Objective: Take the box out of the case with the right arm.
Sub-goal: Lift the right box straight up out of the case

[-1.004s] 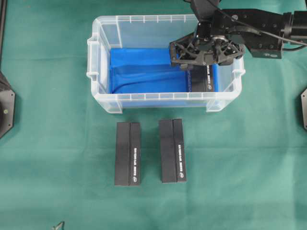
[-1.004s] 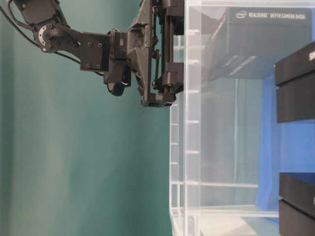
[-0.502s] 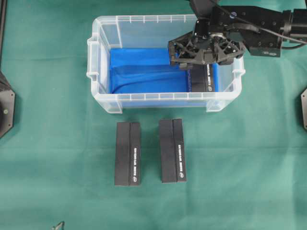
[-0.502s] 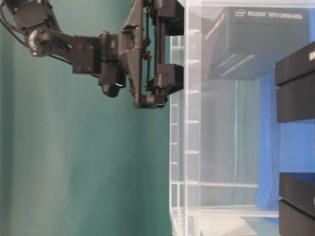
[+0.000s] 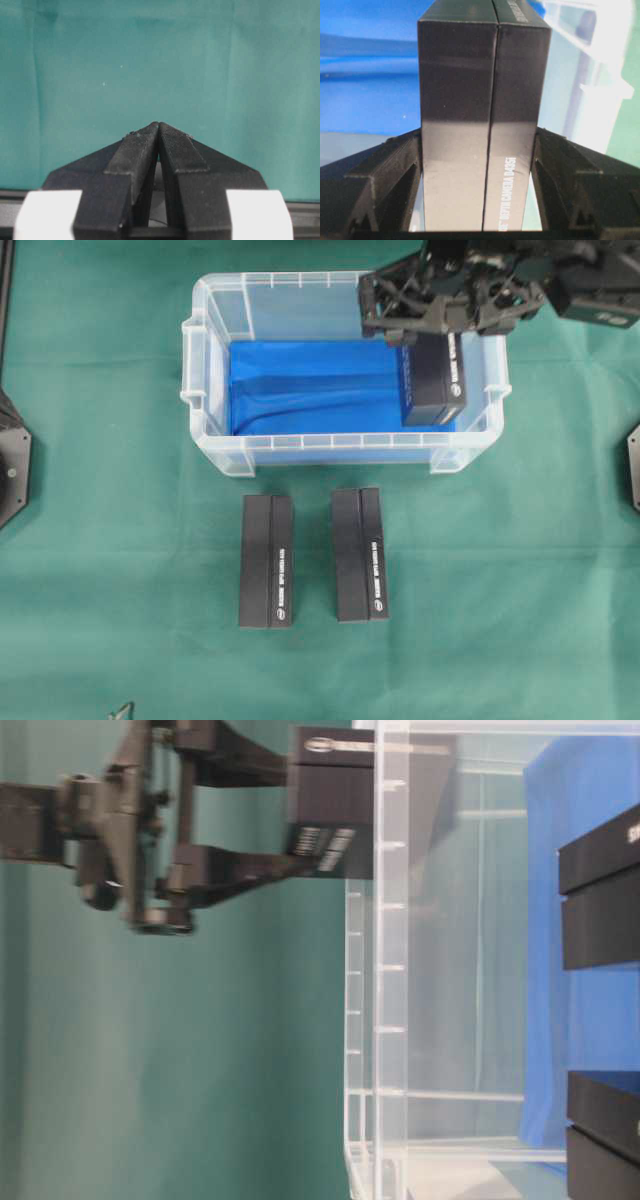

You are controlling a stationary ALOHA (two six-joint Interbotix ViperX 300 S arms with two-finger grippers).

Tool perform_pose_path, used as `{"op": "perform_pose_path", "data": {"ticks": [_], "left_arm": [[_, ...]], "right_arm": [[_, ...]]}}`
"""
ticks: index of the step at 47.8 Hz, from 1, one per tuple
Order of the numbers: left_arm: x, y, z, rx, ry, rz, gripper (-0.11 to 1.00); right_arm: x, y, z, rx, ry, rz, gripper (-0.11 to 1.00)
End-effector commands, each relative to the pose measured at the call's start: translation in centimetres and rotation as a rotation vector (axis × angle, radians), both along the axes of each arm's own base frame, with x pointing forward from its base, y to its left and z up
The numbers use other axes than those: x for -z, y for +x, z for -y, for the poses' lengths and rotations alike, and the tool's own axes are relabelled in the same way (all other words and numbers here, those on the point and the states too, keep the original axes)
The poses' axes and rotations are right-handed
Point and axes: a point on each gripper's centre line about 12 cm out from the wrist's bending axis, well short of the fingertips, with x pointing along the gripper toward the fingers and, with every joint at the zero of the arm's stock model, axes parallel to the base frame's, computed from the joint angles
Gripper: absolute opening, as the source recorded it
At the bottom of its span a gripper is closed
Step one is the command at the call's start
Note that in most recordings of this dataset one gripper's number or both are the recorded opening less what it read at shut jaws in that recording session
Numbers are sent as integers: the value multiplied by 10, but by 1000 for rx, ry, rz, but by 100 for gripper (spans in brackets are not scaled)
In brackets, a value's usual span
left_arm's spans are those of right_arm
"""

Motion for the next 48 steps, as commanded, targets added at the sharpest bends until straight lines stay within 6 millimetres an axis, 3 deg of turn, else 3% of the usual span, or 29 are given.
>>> {"op": "perform_pose_path", "data": {"ticks": [1, 19, 48], "left_arm": [[-7, 2, 0, 1, 0, 23, 2], [-7, 2, 0, 1, 0, 23, 2], [-8, 2, 0, 1, 0, 25, 2]], "right_arm": [[-39, -8, -2, 0, -27, 58, 65], [-76, -12, -9, -1, -58, 60, 65], [-77, -12, -10, -1, -58, 60, 64]]}}
